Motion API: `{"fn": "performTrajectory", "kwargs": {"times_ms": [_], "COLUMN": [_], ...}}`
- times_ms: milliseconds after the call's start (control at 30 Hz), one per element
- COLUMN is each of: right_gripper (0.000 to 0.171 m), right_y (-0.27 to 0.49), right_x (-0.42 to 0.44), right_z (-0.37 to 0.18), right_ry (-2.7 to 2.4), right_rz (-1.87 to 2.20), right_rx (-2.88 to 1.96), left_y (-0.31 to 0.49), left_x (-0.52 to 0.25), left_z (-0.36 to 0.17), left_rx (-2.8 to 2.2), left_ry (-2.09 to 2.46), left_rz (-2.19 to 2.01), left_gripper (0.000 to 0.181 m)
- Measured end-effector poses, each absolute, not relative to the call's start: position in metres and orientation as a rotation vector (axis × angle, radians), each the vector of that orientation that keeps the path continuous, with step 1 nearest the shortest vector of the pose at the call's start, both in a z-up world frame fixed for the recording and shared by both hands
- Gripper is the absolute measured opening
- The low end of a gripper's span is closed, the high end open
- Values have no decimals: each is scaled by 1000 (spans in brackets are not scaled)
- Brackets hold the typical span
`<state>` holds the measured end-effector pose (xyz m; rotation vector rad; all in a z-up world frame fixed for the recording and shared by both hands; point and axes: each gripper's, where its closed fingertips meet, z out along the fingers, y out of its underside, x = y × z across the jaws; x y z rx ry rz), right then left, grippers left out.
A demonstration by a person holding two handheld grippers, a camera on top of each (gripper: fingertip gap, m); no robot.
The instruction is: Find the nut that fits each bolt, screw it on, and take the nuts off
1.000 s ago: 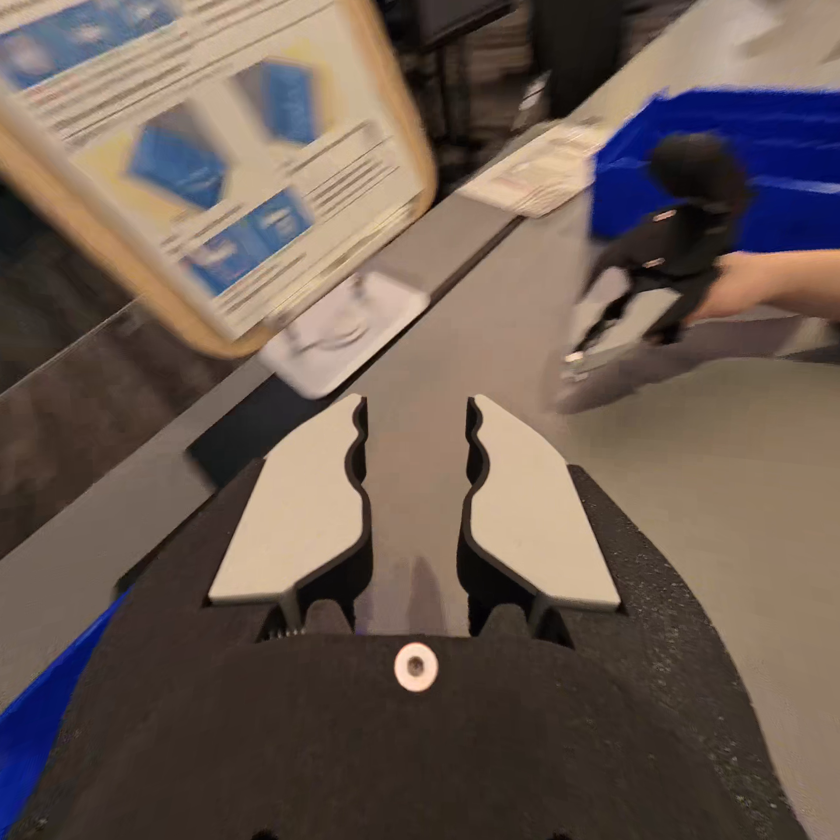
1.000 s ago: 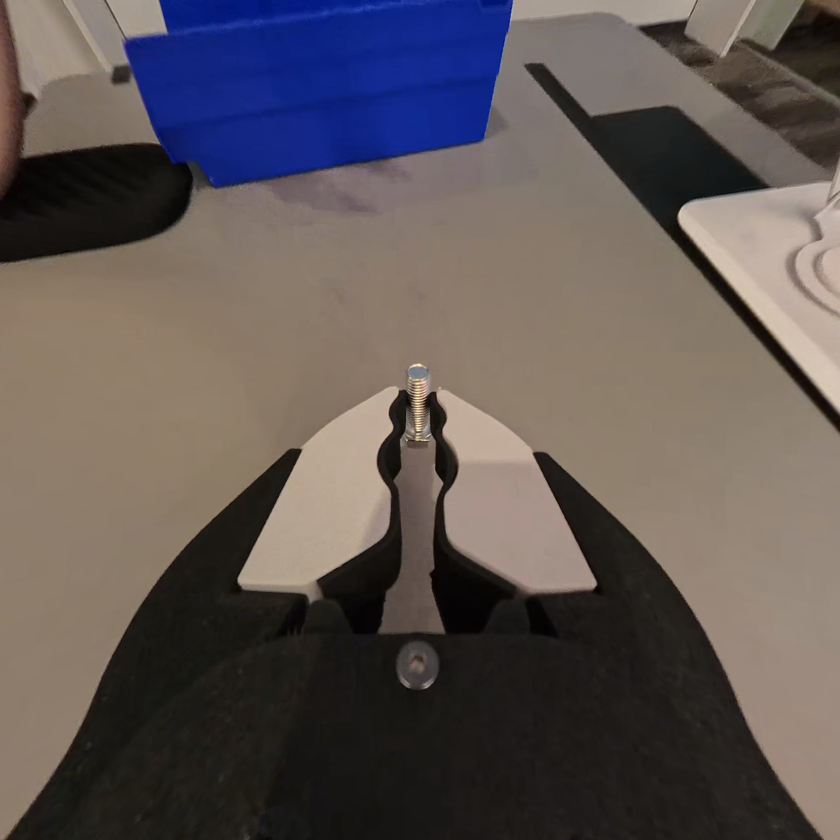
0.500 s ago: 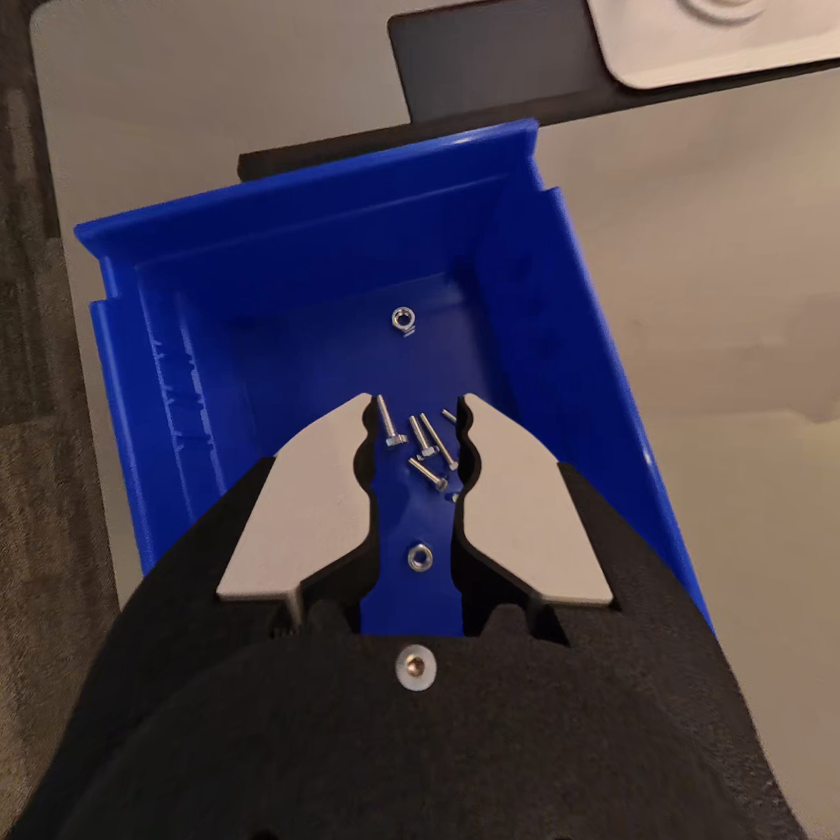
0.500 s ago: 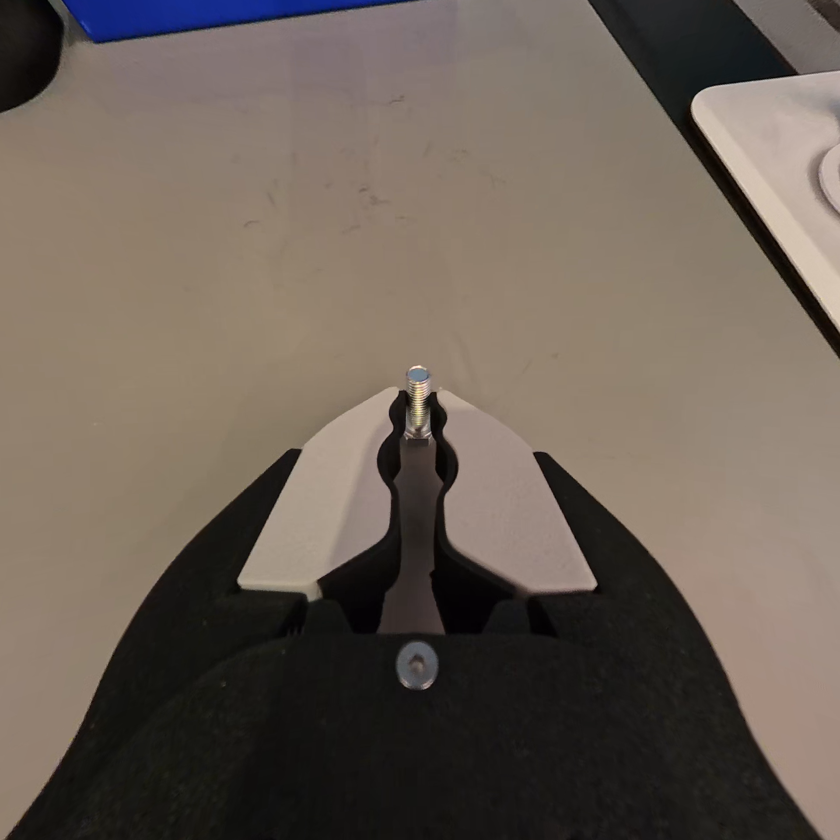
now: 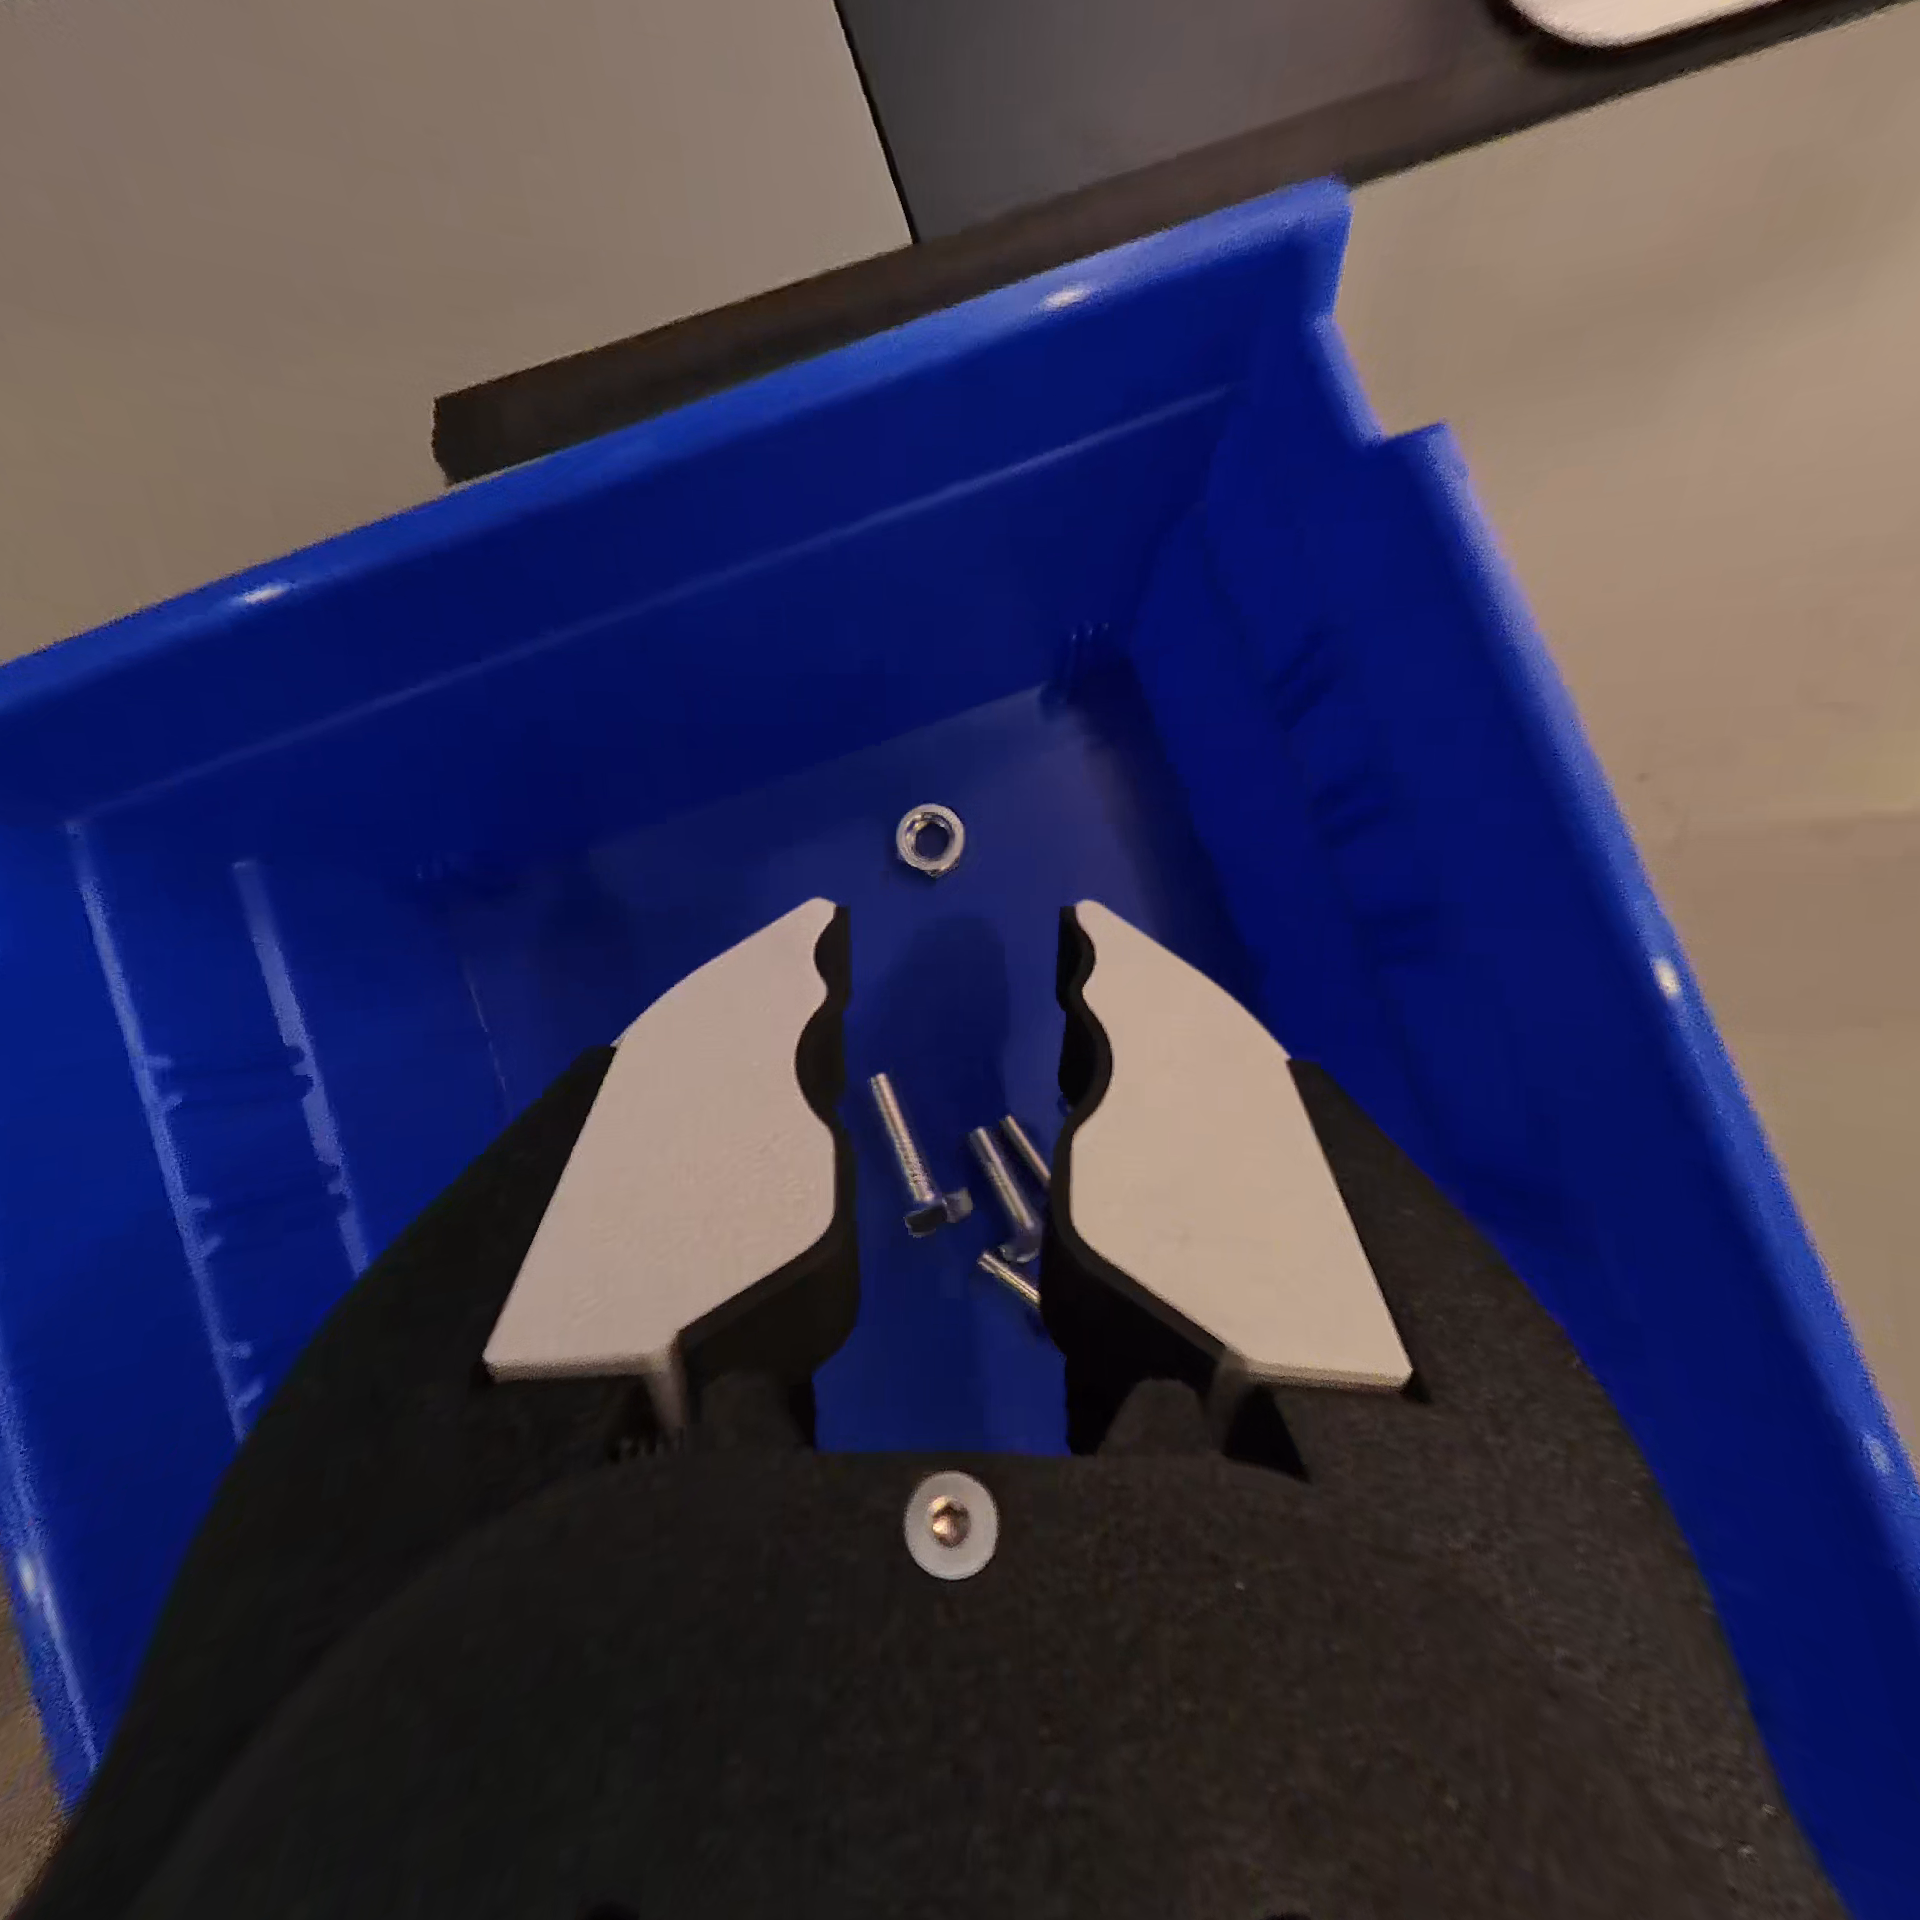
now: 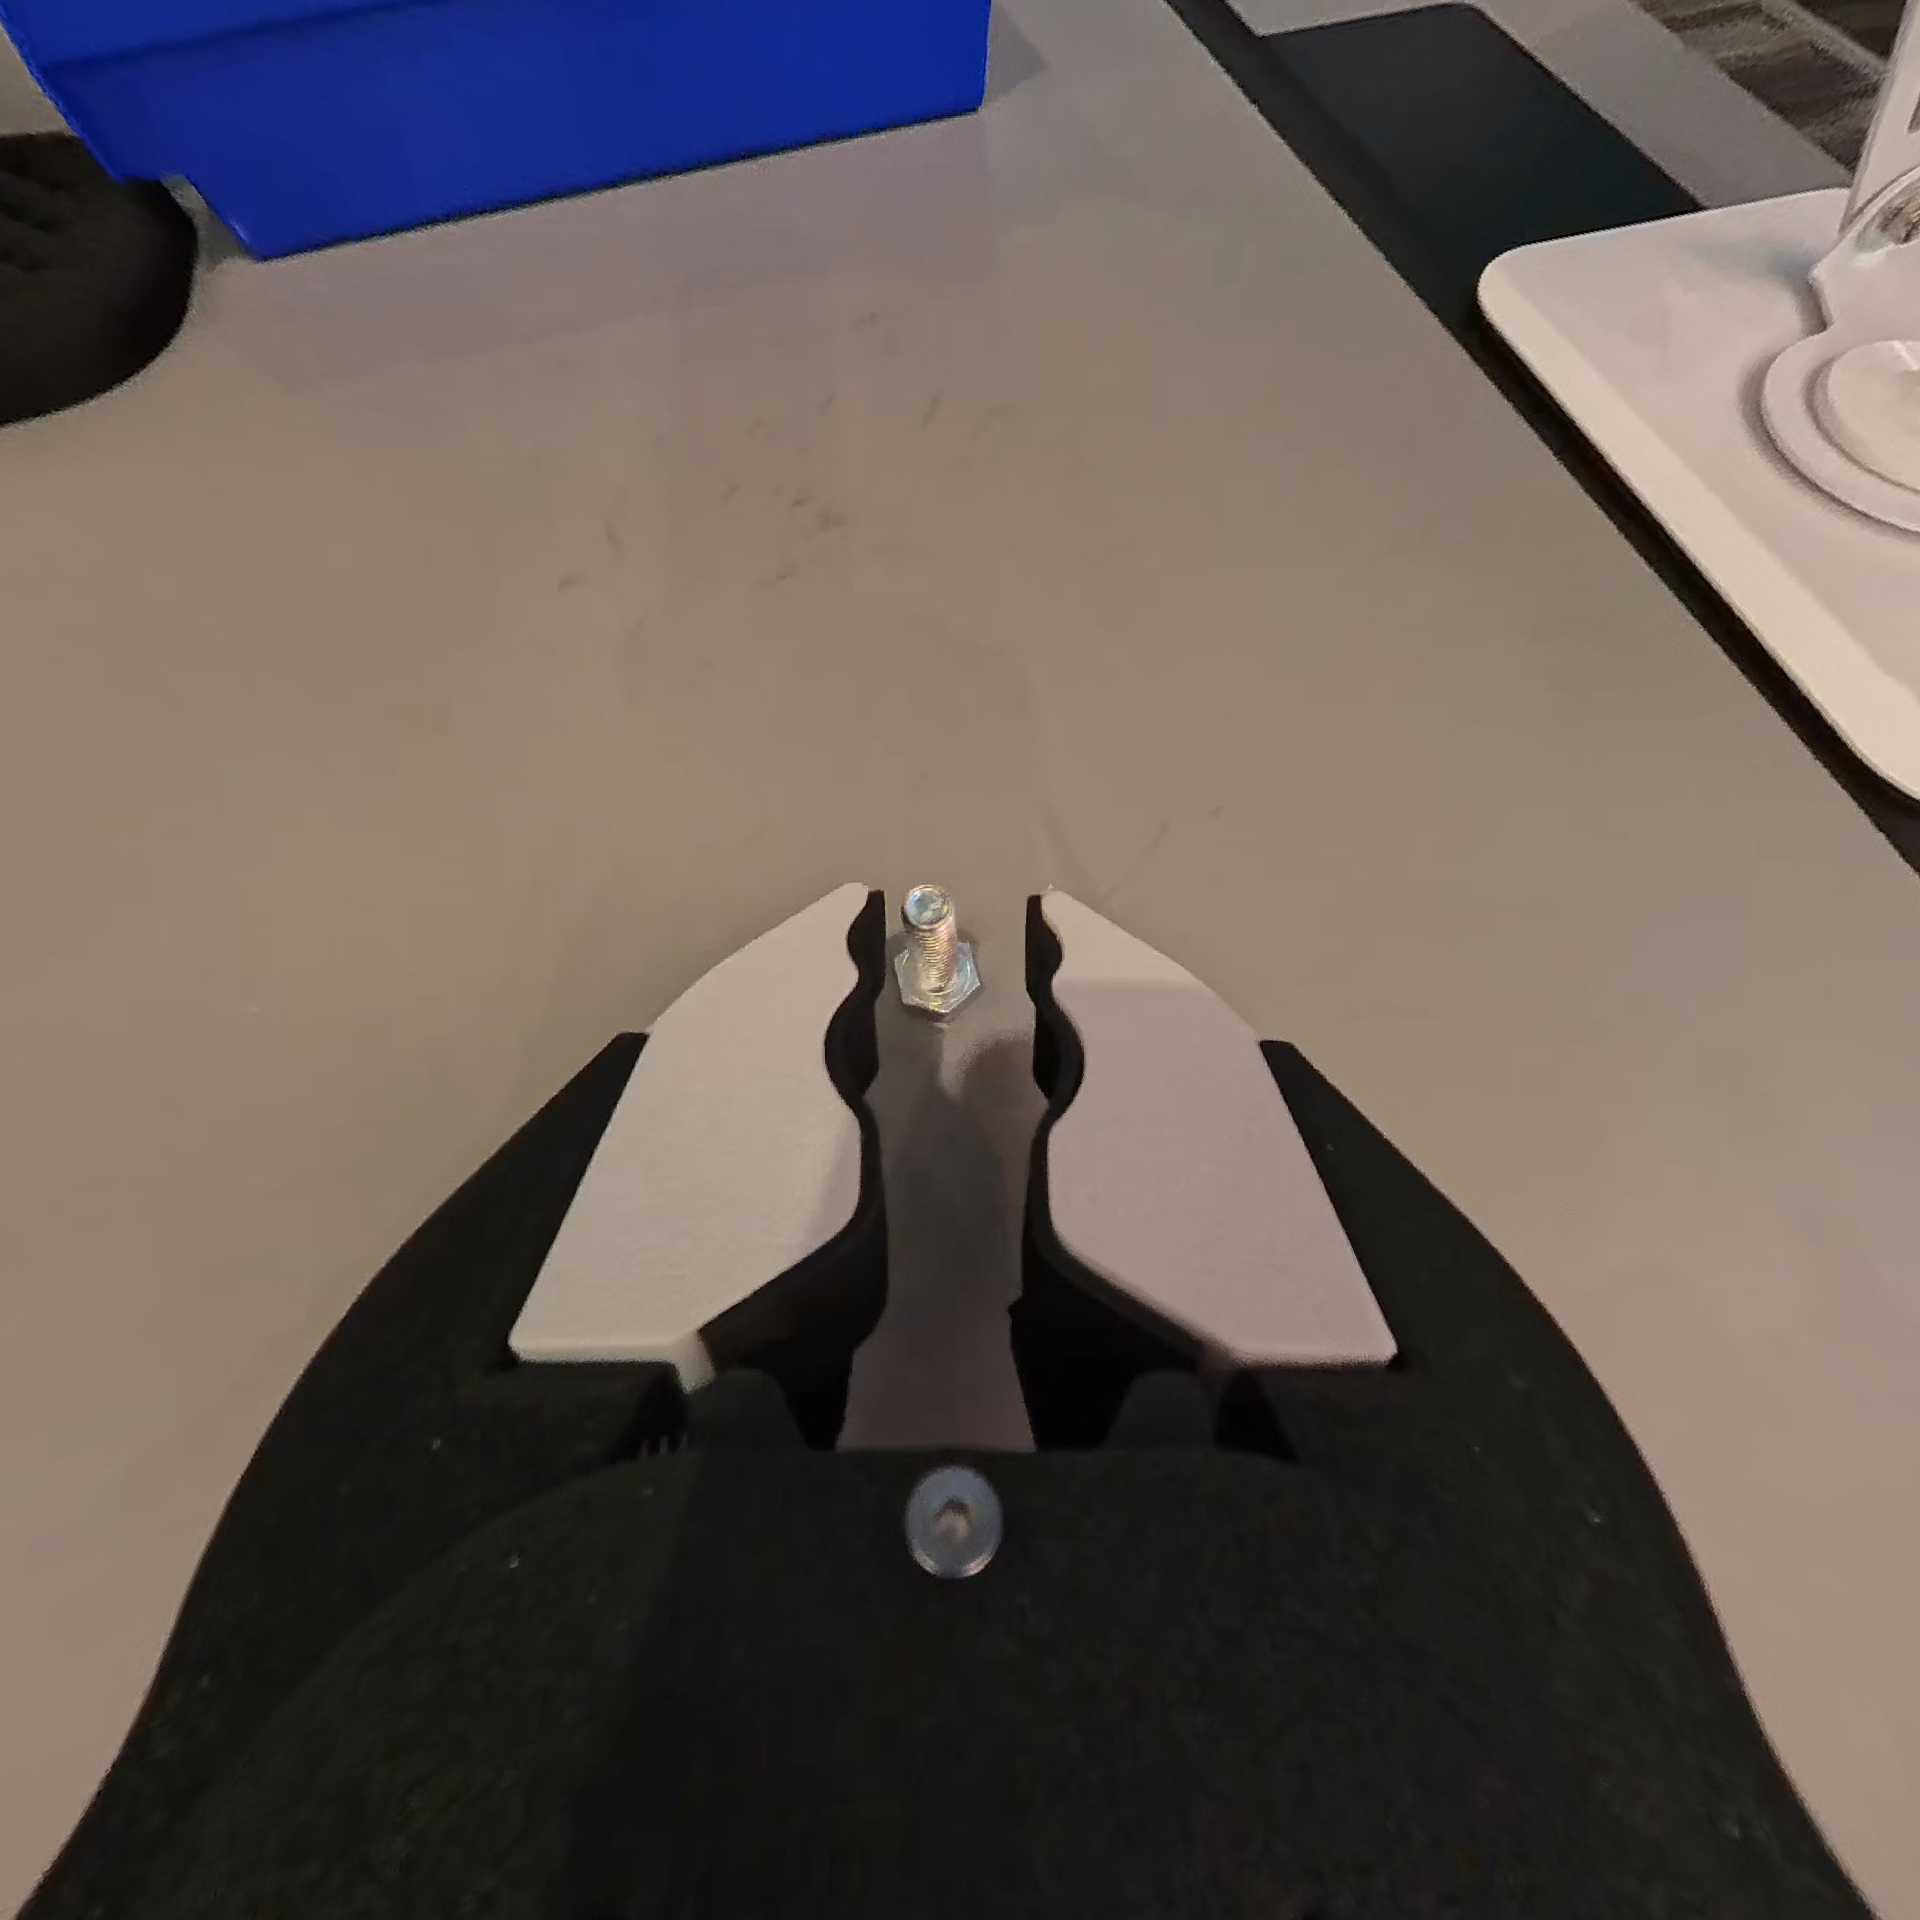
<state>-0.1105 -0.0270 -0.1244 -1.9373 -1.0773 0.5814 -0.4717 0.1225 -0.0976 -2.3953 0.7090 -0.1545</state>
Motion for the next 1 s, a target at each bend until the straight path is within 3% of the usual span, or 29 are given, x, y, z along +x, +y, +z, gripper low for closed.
{"fn": "performTrajectory", "kwargs": {"times_ms": [300,467,600,767,900,1000], "right_gripper": [25,25,25,24,24,24], "right_y": [-21,-19,-19,-20,-24,-27], "right_x": [-96,-92,-90,-90,-92,-95], "right_z": [-112,-106,-103,-102,-97,-87], "right_ry": [-1005,-1000,-986,-989,-994,-999], "right_rz": [610,611,633,626,626,615], "right_rx": [-1927,-1919,-1915,-1909,-1892,-1862], "left_y": [142,153,149,147,142,134], "left_x": [-463,-464,-459,-464,-477,-467], "left_z": [-141,-140,-146,-146,-122,-68], "left_rx": [-2565,-2550,-2541,-2534,-2460,-2313], "left_ry": [800,777,804,810,754,708], "left_rz": [-33,17,-73,-65,-16,-89], "left_gripper": [42,39,18,17,17,17]}}
